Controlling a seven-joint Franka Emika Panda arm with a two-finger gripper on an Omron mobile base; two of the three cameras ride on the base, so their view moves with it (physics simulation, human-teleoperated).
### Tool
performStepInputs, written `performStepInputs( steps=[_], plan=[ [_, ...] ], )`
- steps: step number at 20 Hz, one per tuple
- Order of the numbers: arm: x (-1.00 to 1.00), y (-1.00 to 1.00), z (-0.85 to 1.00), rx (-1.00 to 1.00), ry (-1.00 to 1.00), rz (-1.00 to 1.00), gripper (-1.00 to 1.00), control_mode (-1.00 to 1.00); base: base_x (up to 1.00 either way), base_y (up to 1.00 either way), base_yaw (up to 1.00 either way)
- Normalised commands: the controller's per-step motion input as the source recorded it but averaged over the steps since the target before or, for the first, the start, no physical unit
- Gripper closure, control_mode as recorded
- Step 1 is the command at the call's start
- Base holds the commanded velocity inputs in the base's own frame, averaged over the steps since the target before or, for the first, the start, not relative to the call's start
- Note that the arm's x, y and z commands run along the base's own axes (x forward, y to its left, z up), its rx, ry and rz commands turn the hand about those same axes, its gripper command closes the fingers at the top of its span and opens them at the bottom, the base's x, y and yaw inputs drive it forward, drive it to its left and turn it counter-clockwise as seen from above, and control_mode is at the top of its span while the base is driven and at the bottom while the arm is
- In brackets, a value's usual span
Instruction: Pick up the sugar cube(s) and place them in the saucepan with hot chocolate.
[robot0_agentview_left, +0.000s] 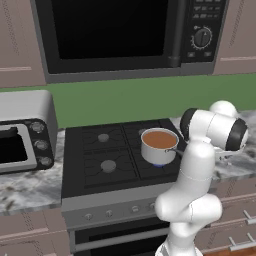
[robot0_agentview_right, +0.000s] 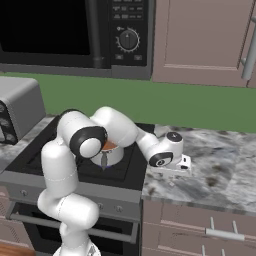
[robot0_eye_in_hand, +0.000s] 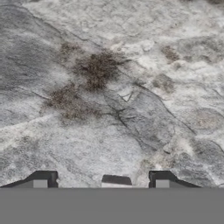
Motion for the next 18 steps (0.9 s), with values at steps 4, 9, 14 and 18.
performStepInputs(
  steps=[4,9,14,18],
  plan=[
    [0.0,0.0,-0.03,0.0,0.0,0.0,1.0,-1.0,0.0,0.0,0.0],
    [0.0,0.0,-0.01,0.0,0.02,0.0,1.0,-1.0,0.0,0.0,0.0],
    [0.0,0.0,-0.02,0.0,0.02,0.0,1.0,-1.0,0.0,0.0,0.0],
    [-0.38,0.0,0.24,0.03,-0.11,0.0,1.0,-1.0,0.0,0.0,0.0]
  ],
)
